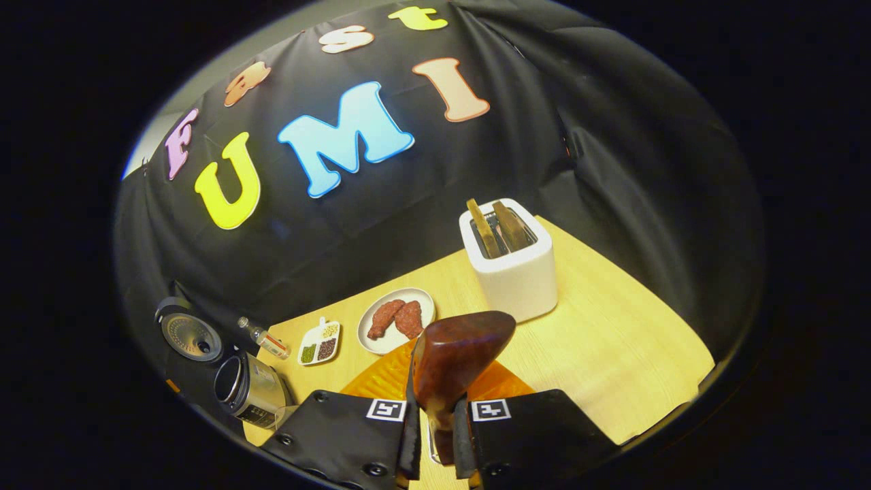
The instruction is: Close the left gripper, press the button to open the rice cooker; take a wooden spoon from the chopstick holder with the right hand, scoop a spoonful of rice and pour it into the rice cooker, then put the wooden spoon back into the chopstick holder.
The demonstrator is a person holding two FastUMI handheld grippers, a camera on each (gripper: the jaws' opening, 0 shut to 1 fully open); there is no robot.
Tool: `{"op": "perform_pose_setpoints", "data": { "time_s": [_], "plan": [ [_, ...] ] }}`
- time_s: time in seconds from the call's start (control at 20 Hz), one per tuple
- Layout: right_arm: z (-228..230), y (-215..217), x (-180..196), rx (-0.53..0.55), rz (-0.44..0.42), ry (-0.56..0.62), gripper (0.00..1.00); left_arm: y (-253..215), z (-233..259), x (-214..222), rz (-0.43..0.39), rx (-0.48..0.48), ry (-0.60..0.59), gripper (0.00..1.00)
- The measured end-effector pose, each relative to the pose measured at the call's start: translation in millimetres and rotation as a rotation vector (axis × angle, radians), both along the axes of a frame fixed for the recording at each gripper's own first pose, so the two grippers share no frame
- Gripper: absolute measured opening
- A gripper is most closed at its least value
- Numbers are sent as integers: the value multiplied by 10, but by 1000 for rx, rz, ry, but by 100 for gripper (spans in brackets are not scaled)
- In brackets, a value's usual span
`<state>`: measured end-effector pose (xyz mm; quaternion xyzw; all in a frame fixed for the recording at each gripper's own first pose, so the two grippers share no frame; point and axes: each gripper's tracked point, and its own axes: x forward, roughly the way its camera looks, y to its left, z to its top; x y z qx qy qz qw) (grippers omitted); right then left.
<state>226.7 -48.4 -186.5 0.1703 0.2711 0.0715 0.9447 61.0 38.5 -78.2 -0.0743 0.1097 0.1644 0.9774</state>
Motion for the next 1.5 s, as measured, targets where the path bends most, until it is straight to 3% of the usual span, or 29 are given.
{"op": "perform_pose_setpoints", "data": {
  "time_s": [0.1,0.3,0.4,0.45,0.5,0.6,0.85,1.05,1.3,1.5],
  "plan": [
    [-197,-16,10,-7,6,35,21,-75,-6,-94,32,1,5,94],
    [-527,81,58,19,29,82,23,-237,-70,-215,124,-101,-1,94],
    [-650,132,23,36,51,117,26,-266,9,-289,163,-106,-14,92],
    [-644,130,-5,39,51,116,22,-270,60,-309,170,-94,-17,92],
    [-600,131,-17,41,53,108,36,-262,120,-311,166,-72,-16,92],
    [-519,68,-80,23,46,82,100,-166,260,-298,159,-12,-16,92],
    [-263,-280,-337,-72,-29,19,98,136,723,-27,109,88,-69,94],
    [76,-521,-645,-207,-94,-86,98,524,1171,297,68,127,-121,94],
    [664,-496,-1011,-343,-151,-227,98,1175,1768,868,24,137,-192,92],
    [1015,-452,-1258,-420,-223,-312,98,1627,1976,1402,-10,127,-195,92]
  ]
}}
